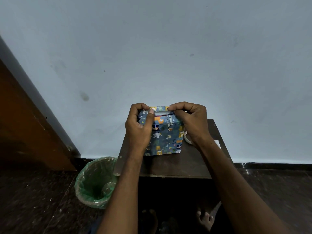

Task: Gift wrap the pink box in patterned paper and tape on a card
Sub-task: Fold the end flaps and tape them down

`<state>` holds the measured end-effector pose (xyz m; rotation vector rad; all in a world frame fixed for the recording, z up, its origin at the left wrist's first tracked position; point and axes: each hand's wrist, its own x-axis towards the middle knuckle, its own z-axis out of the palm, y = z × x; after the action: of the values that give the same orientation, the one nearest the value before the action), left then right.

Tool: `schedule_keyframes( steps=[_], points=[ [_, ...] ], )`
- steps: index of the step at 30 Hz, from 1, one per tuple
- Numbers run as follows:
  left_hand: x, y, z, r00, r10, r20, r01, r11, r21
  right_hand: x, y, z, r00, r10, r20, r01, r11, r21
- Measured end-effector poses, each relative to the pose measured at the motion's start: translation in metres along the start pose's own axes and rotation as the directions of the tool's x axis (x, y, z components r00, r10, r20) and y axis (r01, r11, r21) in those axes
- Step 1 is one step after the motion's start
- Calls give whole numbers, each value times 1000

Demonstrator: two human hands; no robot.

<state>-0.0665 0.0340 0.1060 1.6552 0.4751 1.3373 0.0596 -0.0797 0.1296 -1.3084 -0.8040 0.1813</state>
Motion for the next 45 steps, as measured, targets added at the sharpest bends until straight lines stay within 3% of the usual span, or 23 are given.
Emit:
schedule_keyframes(
  steps=[8,13,24,39,45],
  points=[
    [3,2,0,996,-92,-15,89,987,-133,1,6,0,998,-68,-13,67,996,-55],
    [5,-3,-2,990,-143,-22,137,976,-172,3,8,0,999,-36,-30,35,999,-37],
    [6,-7,-14,997,-44,68,46,998,-34,2,6,-5,999,-30,-34,28,997,-70],
    [6,-11,-9,980,-178,90,192,965,-180,1,11,-15,991,-104,84,107,994,-31],
    [7,-13,-9,974,-179,142,209,949,-237,2,12,-12,996,-87,31,90,991,-102]
  ],
)
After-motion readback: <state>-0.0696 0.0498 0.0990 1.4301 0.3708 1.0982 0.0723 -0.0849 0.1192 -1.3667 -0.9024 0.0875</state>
